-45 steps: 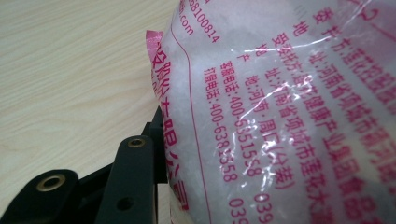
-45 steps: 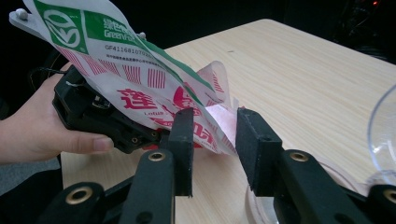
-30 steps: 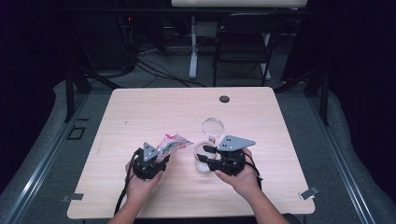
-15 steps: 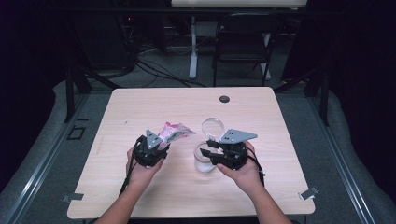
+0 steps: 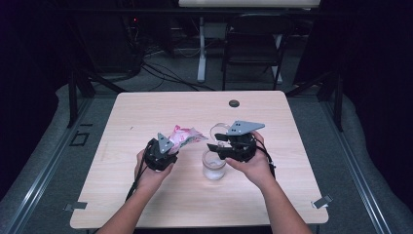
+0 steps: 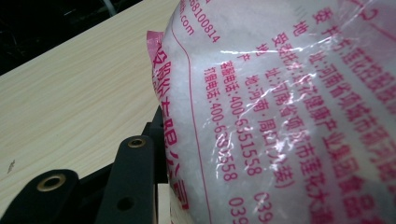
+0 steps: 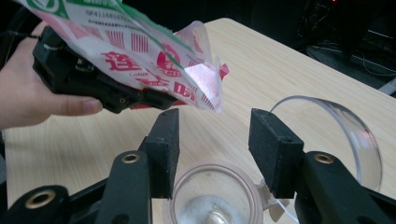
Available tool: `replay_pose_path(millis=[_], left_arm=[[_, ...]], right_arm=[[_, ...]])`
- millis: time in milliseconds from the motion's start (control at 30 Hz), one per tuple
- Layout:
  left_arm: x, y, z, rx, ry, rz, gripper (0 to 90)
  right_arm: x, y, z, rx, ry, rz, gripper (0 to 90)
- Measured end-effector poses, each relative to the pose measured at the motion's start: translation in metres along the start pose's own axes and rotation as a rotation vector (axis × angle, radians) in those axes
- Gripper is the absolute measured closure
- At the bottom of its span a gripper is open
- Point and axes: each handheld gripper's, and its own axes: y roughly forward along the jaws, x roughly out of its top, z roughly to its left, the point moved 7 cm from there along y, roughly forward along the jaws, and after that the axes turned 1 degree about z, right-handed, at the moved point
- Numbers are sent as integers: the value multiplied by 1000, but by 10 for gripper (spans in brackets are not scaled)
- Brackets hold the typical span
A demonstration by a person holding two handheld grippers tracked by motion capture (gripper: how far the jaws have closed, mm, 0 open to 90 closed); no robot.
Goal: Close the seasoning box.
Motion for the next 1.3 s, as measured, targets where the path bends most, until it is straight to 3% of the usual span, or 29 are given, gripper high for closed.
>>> replay_pose_path(millis=[167,533,1033,1300], left_arm=[[2,0,-1,22,37,11,592],[8,-7,-4,75,121,3,592],[5,-7,-10,102,180,17,592],[2,-8,-16,105,214,3,592]], right_arm=[[-1,-3,5,4,-24,-4,547],[-4,-14,12,3,-31,-24,549],[-3,-13,23,22,-52,-18,537],[0,-12,30,15,-113,-9,514]])
